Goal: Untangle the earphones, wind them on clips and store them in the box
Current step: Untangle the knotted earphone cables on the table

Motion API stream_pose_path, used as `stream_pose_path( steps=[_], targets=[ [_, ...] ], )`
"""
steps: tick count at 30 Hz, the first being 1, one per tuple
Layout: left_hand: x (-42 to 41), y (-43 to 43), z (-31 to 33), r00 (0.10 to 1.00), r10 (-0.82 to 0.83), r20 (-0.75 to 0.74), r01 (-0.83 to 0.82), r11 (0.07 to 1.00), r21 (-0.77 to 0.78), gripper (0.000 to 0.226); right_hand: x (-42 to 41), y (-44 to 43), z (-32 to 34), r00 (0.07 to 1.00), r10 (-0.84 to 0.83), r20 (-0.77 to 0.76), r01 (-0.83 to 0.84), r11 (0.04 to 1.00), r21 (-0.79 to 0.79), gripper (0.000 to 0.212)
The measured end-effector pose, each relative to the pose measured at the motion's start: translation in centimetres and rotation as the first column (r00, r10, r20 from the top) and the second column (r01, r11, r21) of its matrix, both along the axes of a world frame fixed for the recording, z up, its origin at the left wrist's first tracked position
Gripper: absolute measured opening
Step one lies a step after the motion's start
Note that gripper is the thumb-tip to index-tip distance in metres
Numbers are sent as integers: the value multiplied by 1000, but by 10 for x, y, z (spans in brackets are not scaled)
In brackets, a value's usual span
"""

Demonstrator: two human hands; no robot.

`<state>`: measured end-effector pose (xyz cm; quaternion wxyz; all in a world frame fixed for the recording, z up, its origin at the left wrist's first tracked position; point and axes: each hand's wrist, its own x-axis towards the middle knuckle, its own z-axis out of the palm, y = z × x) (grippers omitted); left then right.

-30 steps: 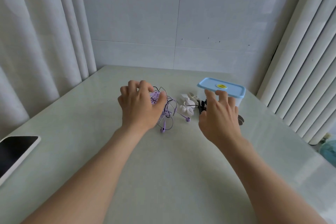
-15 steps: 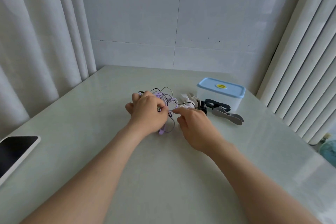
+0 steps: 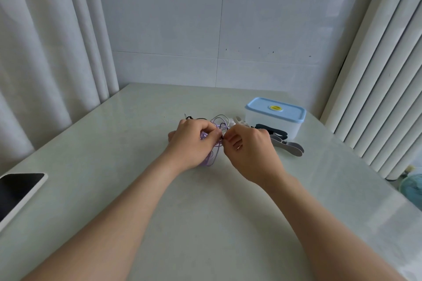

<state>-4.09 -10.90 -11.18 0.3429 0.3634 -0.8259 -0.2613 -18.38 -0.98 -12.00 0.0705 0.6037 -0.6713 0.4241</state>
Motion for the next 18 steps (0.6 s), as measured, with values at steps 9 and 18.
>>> stream_pose_path(
  steps=[9, 18],
  targets=[
    [-1, -11, -14, 989, 134, 55, -117, 963, -241, 9, 5, 5, 13, 945, -25, 327, 37, 999, -31, 6],
    [1, 2, -5, 990, 95, 100, -47, 914, -402, 39, 8, 6, 19, 723, 68, 688, -69, 997, -26, 10]
  ],
)
